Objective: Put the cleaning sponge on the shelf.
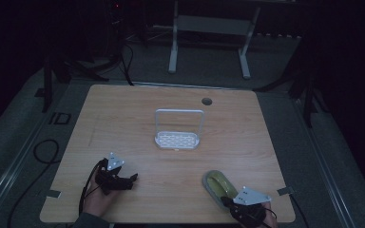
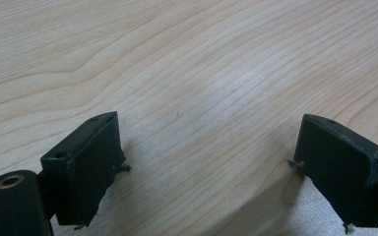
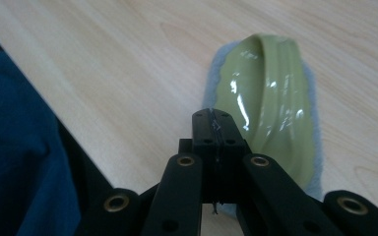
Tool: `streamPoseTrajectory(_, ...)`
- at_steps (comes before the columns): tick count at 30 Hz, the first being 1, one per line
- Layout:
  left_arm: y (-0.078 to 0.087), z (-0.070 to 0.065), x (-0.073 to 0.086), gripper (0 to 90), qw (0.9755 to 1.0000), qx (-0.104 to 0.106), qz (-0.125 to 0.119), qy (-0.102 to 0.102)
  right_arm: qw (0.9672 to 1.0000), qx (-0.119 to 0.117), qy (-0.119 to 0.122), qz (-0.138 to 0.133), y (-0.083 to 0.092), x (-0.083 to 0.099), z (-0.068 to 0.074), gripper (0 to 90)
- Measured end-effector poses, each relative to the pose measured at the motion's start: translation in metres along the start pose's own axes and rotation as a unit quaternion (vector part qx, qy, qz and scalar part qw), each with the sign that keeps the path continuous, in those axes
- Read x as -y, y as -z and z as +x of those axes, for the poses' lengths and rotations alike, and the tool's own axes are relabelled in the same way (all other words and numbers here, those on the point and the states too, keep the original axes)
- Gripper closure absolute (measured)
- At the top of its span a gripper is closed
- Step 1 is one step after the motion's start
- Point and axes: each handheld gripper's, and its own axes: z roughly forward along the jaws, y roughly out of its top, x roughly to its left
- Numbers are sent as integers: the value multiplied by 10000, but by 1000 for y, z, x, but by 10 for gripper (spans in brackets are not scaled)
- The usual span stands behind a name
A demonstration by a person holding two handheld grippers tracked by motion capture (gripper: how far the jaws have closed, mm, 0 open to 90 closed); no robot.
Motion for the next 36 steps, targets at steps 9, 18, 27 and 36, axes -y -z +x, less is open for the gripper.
streamPoseTrajectory(9,0,0,0,109,10000,0,1,0,9998,-4,45,203,-1,11,-2,900)
streamPoseTrajectory(18,0,0,0,109,10000,0,2,0,9994,146,85,298,-4,10,-14,900)
streamPoseTrajectory(27,0,0,0,109,10000,0,2,1,9990,219,128,364,-10,6,-25,900)
streamPoseTrajectory(36,0,0,0,109,10000,-1,2,0,9987,317,170,374,-18,1,-30,900)
